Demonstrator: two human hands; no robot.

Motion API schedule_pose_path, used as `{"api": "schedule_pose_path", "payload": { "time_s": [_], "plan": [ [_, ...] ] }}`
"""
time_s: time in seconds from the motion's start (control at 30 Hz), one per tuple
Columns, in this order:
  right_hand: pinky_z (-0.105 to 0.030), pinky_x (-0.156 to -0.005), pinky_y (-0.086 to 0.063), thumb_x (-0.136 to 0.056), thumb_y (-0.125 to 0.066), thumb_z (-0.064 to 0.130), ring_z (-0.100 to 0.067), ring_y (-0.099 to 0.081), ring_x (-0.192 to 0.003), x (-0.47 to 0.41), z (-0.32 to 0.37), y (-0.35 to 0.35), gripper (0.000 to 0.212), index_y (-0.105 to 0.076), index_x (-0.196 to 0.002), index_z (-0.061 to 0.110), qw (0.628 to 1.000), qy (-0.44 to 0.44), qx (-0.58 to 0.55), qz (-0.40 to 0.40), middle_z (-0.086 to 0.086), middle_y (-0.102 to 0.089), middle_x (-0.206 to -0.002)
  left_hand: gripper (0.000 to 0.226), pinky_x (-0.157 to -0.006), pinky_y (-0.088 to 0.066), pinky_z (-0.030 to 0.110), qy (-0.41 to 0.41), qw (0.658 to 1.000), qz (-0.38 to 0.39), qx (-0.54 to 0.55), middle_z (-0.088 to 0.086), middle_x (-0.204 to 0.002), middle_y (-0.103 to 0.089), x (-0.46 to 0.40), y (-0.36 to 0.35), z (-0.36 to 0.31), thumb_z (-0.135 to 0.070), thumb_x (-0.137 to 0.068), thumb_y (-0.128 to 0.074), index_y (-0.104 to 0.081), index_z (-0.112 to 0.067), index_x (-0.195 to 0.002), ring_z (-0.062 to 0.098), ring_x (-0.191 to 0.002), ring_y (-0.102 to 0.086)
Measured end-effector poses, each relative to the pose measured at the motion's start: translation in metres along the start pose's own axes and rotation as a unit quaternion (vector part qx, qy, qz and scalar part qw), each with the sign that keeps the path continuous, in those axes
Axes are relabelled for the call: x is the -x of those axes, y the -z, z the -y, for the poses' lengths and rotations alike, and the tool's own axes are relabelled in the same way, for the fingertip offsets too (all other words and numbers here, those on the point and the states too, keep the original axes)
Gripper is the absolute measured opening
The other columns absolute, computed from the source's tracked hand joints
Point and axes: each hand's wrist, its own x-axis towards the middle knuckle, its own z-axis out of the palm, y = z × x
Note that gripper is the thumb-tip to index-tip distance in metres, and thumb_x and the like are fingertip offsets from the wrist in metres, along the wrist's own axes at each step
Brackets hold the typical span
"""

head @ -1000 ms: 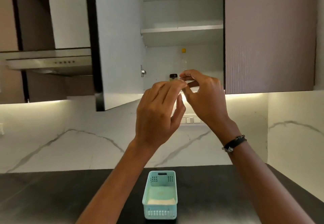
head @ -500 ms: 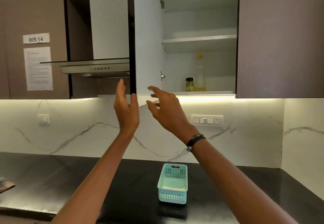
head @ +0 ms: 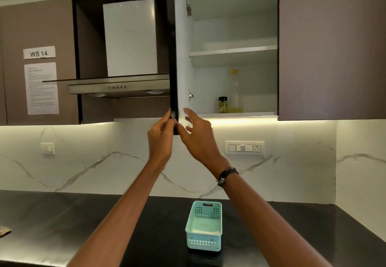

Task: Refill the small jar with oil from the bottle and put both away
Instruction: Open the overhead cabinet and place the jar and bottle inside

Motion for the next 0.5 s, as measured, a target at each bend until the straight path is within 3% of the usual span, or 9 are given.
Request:
{"api": "schedule_pose_path", "payload": {
  "time_s": [0.07, 0.13, 0.2, 0.3, 0.4, 0.5],
  "plan": [
    [-0.027, -0.099, -0.044, -0.095, -0.055, 0.024, -0.018, -0.057, -0.116, 0.003, -0.009, 0.006, 0.046, -0.044, -0.138, 0.011, 0.999, 0.011, -0.013, -0.033, -0.008, -0.058, -0.132, 0.036, -0.081, -0.051, 0.010, -0.025, 0.999, 0.029, 0.015, -0.003, -0.111, -0.063, 0.006, -0.016, 0.004, -0.013, -0.100, -0.044, -0.051, -0.008, -0.135, 0.004, -0.092, -0.062],
    [-0.008, -0.088, -0.043, -0.095, -0.056, 0.020, -0.004, -0.057, -0.097, 0.007, -0.021, 0.015, 0.037, -0.050, -0.130, 0.011, 0.997, 0.032, -0.009, -0.073, -0.001, -0.065, -0.113, 0.037, -0.087, -0.051, 0.013, -0.048, 0.997, 0.061, 0.028, -0.008, -0.113, -0.062, 0.013, -0.034, 0.008, -0.013, -0.100, -0.044, -0.049, -0.008, -0.136, 0.002, -0.096, -0.063],
    [0.007, -0.075, -0.037, -0.093, -0.058, 0.018, 0.001, -0.052, -0.088, 0.008, -0.037, 0.028, 0.032, -0.054, -0.123, 0.009, 0.992, 0.040, 0.021, -0.116, 0.003, -0.063, -0.101, 0.038, -0.081, -0.050, 0.009, -0.077, 0.992, 0.098, 0.032, -0.016, -0.111, -0.060, 0.018, -0.053, 0.013, -0.012, -0.099, -0.045, -0.047, -0.008, -0.137, -0.009, -0.091, -0.062],
    [0.005, -0.070, -0.039, -0.092, -0.059, 0.017, -0.001, -0.056, -0.081, 0.007, -0.064, 0.048, 0.023, -0.060, -0.112, 0.007, 0.982, 0.028, 0.059, -0.175, -0.002, -0.067, -0.096, 0.041, -0.082, -0.045, 0.004, -0.114, 0.981, 0.154, 0.025, -0.025, -0.116, -0.053, 0.018, -0.085, 0.026, -0.014, -0.098, -0.047, -0.044, -0.009, -0.139, -0.021, -0.093, -0.056],
    [-0.004, -0.074, -0.045, -0.091, -0.061, 0.015, -0.005, -0.059, -0.077, -0.001, -0.090, 0.071, 0.019, -0.063, -0.109, 0.007, 0.971, 0.004, 0.083, -0.223, 0.003, -0.065, -0.090, 0.045, -0.096, -0.043, 0.010, -0.159, 0.966, 0.202, 0.013, -0.014, -0.133, -0.054, 0.015, -0.119, 0.041, -0.028, -0.098, -0.045, -0.038, -0.018, -0.142, 0.000, -0.117, -0.056],
    [0.006, -0.066, -0.039, -0.089, -0.064, 0.013, -0.001, -0.056, -0.071, -0.008, -0.113, 0.092, 0.022, -0.064, -0.109, 0.004, 0.962, -0.025, 0.092, -0.256, 0.005, -0.061, -0.085, 0.057, -0.100, -0.032, 0.004, -0.222, 0.941, 0.255, -0.025, -0.007, -0.150, -0.036, 0.011, -0.150, 0.061, -0.052, -0.097, -0.031, -0.025, -0.024, -0.146, 0.007, -0.130, -0.042]
  ]
}}
